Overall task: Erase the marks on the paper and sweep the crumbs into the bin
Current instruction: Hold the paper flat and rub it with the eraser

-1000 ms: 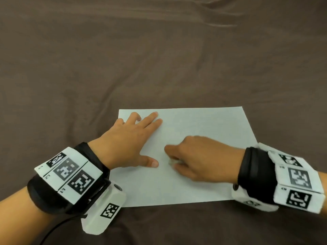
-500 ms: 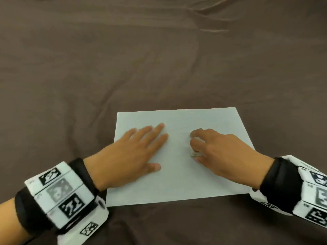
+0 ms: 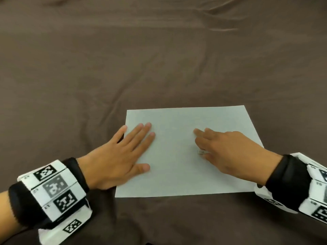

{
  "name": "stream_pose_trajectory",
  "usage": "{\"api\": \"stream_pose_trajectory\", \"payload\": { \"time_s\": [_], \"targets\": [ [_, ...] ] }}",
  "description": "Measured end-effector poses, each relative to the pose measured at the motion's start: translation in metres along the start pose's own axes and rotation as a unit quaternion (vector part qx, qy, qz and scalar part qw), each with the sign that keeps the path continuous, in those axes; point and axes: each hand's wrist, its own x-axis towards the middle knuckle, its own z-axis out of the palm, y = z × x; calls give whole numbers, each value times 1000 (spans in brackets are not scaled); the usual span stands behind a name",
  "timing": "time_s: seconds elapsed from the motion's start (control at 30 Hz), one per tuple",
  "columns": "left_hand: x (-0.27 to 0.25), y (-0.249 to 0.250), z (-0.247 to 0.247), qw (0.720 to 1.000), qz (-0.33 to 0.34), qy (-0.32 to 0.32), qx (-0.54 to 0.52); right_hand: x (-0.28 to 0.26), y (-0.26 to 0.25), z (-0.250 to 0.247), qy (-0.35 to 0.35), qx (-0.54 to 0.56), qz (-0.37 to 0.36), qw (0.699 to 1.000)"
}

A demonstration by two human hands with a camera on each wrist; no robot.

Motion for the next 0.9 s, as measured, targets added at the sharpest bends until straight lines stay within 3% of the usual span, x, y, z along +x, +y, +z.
{"api": "stream_pose_trajectory", "payload": {
  "time_s": [0.1,0.17,0.2,0.33,0.37,0.47,0.53,0.67,0.73,0.83,0.9],
  "targets": [
    [-8,28,4,988,151,29,18,1,-1,-1,-28,22,24,999],
    [-18,40,5,981,194,8,22,0,-2,-4,-36,14,29,999],
    [-20,36,6,982,185,10,24,0,-2,-6,-37,17,27,999],
    [-21,0,3,998,50,16,32,2,-2,-5,-64,5,21,998],
    [-20,-1,0,998,49,12,27,2,-2,-5,-67,2,19,998],
    [-17,19,-1,986,167,-2,17,2,-2,-7,-71,7,16,997],
    [-16,25,0,979,201,-26,-2,2,-2,-7,-72,5,16,997],
    [-7,-11,1,997,69,-22,-22,2,-3,-5,-71,15,21,997],
    [-4,-18,-7,999,39,-36,-1,2,-3,-6,-76,18,23,997],
    [1,9,-10,985,172,-30,14,1,-4,-9,-80,14,28,996],
    [-2,23,-5,975,216,-57,-18,2,-4,-9,-86,12,32,996]
  ]
}}
